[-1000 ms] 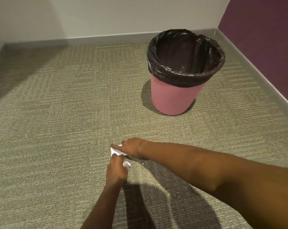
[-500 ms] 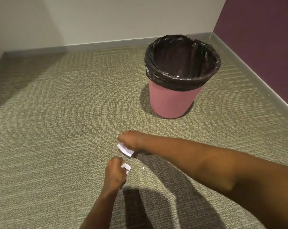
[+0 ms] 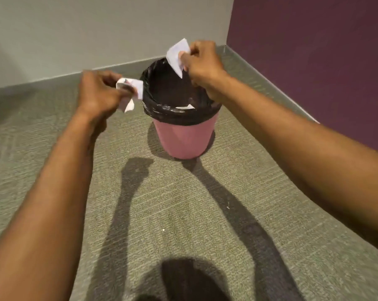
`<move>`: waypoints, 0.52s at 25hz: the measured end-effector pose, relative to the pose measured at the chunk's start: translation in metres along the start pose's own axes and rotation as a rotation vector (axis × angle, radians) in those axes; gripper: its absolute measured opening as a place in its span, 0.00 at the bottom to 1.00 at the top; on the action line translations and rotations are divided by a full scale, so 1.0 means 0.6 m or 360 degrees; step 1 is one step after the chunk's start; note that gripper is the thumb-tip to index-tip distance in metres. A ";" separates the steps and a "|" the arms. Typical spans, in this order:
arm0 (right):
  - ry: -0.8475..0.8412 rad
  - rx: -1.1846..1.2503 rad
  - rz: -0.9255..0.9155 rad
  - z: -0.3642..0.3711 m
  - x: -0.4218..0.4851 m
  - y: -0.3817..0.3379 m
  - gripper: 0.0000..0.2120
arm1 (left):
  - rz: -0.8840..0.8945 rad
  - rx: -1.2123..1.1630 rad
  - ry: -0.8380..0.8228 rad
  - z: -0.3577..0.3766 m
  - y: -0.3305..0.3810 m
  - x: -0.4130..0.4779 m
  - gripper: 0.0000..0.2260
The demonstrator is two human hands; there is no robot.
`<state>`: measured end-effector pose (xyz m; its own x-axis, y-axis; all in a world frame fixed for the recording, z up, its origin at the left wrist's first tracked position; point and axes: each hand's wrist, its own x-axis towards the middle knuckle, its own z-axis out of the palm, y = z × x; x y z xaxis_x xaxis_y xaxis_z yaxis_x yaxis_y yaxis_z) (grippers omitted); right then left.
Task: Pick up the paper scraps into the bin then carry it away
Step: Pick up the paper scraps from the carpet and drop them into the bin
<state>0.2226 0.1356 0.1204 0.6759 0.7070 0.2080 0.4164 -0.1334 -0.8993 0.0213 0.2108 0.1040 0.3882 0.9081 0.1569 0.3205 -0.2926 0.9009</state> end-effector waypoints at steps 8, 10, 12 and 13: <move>-0.0124 -0.0395 0.0526 -0.023 0.030 0.049 0.05 | 0.0033 0.0420 -0.0146 0.149 0.078 0.085 0.14; -0.0138 -0.0413 0.0537 0.002 0.036 0.067 0.07 | -0.0027 0.0412 -0.0117 0.168 0.062 0.093 0.15; -0.0173 -0.0494 0.0526 0.005 0.033 0.068 0.13 | -0.0066 0.0414 -0.0113 0.179 0.060 0.097 0.14; -0.0171 -0.0522 0.0507 0.002 0.034 0.069 0.14 | -0.0081 0.0428 -0.0133 0.182 0.059 0.097 0.13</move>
<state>0.2529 0.1454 0.0867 0.7416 0.6609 -0.1150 0.3804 -0.5554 -0.7395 0.1493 0.2207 0.1007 0.4318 0.8992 0.0705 0.5547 -0.3264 0.7653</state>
